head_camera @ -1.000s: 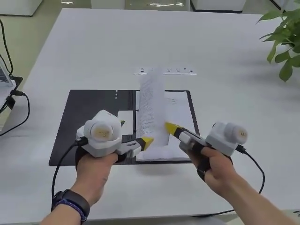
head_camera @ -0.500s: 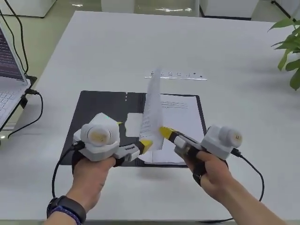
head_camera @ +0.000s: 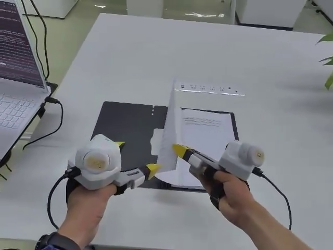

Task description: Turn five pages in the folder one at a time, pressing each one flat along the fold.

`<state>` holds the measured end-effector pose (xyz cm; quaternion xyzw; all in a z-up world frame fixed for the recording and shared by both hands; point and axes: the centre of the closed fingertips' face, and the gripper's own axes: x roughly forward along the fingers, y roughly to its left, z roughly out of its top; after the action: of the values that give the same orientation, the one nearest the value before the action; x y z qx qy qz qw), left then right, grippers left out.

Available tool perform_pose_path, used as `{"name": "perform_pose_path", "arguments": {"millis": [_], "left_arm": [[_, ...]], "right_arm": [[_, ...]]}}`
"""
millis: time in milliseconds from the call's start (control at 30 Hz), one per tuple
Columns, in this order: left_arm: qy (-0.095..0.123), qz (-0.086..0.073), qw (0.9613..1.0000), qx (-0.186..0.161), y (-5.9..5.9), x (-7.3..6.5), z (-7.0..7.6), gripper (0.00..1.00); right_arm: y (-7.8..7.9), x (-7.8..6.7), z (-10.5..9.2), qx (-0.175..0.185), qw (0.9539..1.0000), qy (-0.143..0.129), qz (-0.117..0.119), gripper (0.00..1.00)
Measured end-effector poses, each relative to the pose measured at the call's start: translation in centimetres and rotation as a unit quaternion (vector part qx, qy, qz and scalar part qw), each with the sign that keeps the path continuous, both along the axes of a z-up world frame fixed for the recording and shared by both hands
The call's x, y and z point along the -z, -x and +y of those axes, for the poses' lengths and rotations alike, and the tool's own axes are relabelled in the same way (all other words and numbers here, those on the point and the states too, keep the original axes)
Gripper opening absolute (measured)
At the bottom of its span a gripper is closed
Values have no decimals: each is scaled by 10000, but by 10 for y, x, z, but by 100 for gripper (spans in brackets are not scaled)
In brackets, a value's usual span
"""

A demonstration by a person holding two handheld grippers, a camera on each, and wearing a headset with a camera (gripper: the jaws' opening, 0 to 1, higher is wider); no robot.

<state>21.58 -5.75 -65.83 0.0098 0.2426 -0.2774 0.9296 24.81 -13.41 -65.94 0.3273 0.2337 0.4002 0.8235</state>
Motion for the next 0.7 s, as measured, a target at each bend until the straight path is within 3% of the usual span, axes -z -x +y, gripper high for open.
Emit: {"name": "perform_pose_path", "arguments": {"millis": [333, 700], "left_arm": [[31, -6, 9997, -252, 9, -4, 32, 67], [72, 76, 9991, -416, 20, -1, 50, 67]], "right_arm": [[1, 11, 31, -263, 9996, -20, 81, 0], [-2, 18, 56, -382, 9990, -50, 212, 0]]}}
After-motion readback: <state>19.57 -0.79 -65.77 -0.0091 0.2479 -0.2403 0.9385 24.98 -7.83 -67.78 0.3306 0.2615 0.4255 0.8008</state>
